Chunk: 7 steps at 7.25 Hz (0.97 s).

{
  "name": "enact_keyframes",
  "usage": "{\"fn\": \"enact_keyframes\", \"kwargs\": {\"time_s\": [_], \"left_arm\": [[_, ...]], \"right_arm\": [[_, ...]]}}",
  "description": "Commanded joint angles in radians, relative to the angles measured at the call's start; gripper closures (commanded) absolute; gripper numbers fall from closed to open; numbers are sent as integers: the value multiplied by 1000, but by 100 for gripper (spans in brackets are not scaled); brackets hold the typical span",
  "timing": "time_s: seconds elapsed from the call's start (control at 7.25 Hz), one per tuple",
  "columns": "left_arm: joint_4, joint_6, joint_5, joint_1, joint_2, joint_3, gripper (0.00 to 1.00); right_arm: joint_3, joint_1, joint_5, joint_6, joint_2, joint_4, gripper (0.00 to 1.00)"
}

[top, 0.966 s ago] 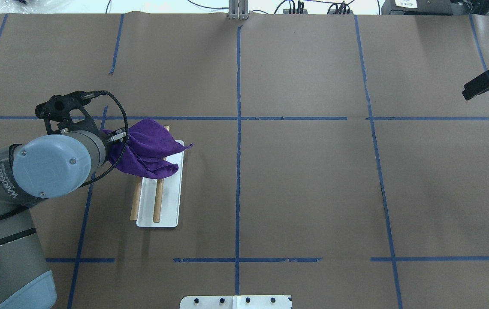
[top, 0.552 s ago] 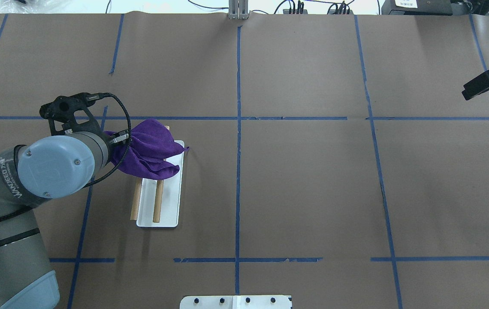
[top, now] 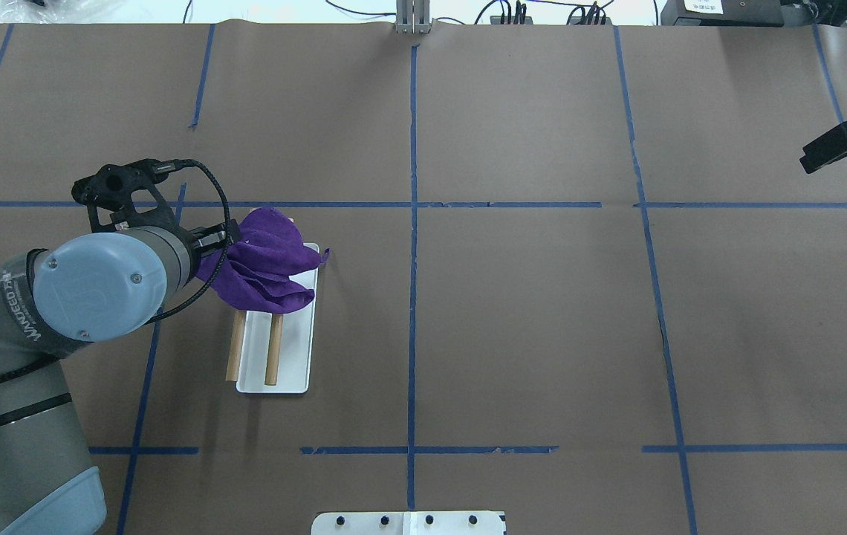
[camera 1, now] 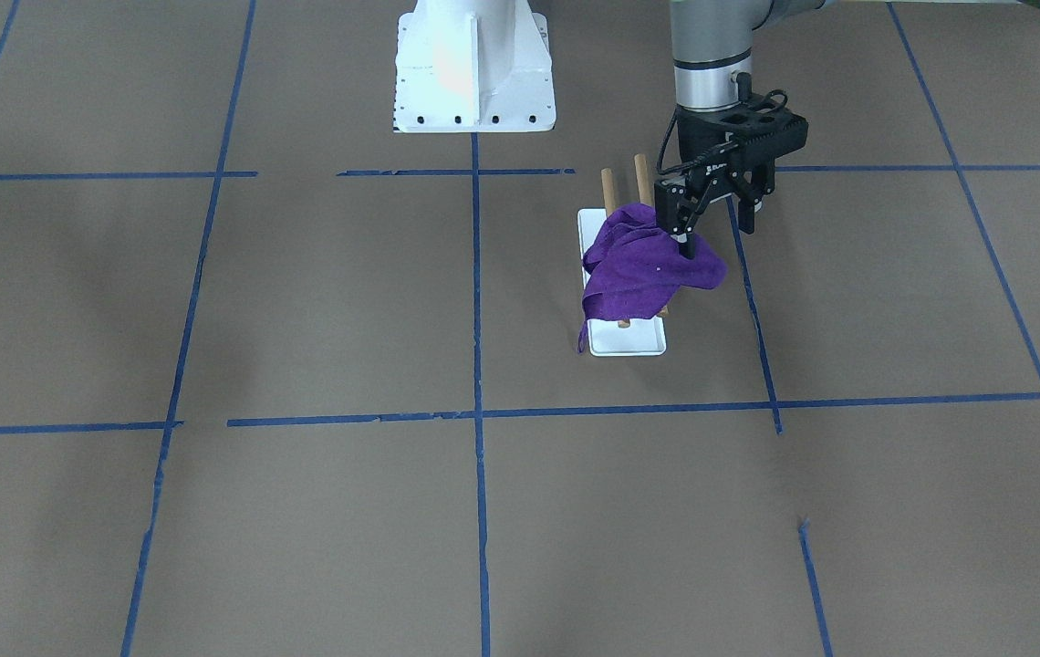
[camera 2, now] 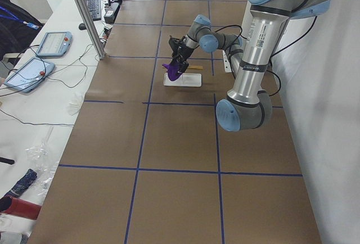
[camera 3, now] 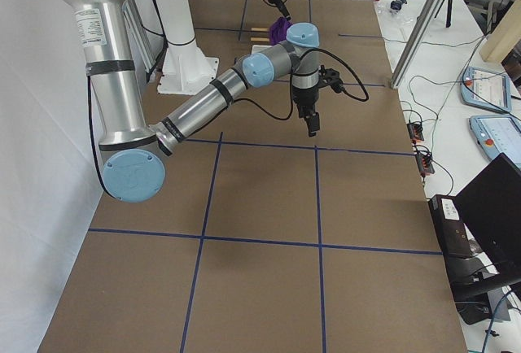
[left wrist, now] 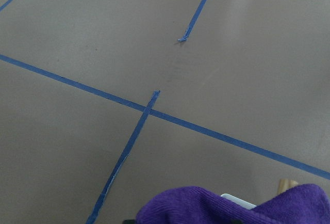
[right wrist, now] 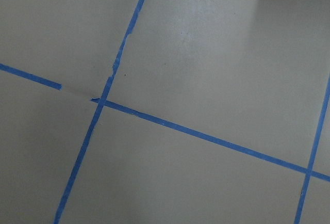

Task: Hang towel on rack

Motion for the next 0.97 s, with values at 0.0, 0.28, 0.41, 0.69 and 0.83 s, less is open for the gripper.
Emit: {"fn": "enact_keyframes", "kwargs": {"time_s": [0.0, 0.28, 0.41, 0.69, 0.83], "left_arm": [[0, 82, -9, -21, -7, -5, 0], [-2, 213, -84, -106, -23, -11, 0], [-3, 343, -157, -184, -23, -12, 0], [-2, 606, -325, -359, -24, -5, 0], [-2, 721, -392, -427, -11, -3, 0]], "right_arm": [[0, 0, 0, 0, 0, 0, 0], [-2, 0, -1, 0, -2, 0, 0], [-11, 5, -1, -3, -9, 0, 0], [-23, 61, 9, -6, -55, 0, 0], [-64, 130, 90, -20, -63, 8, 0]]}}
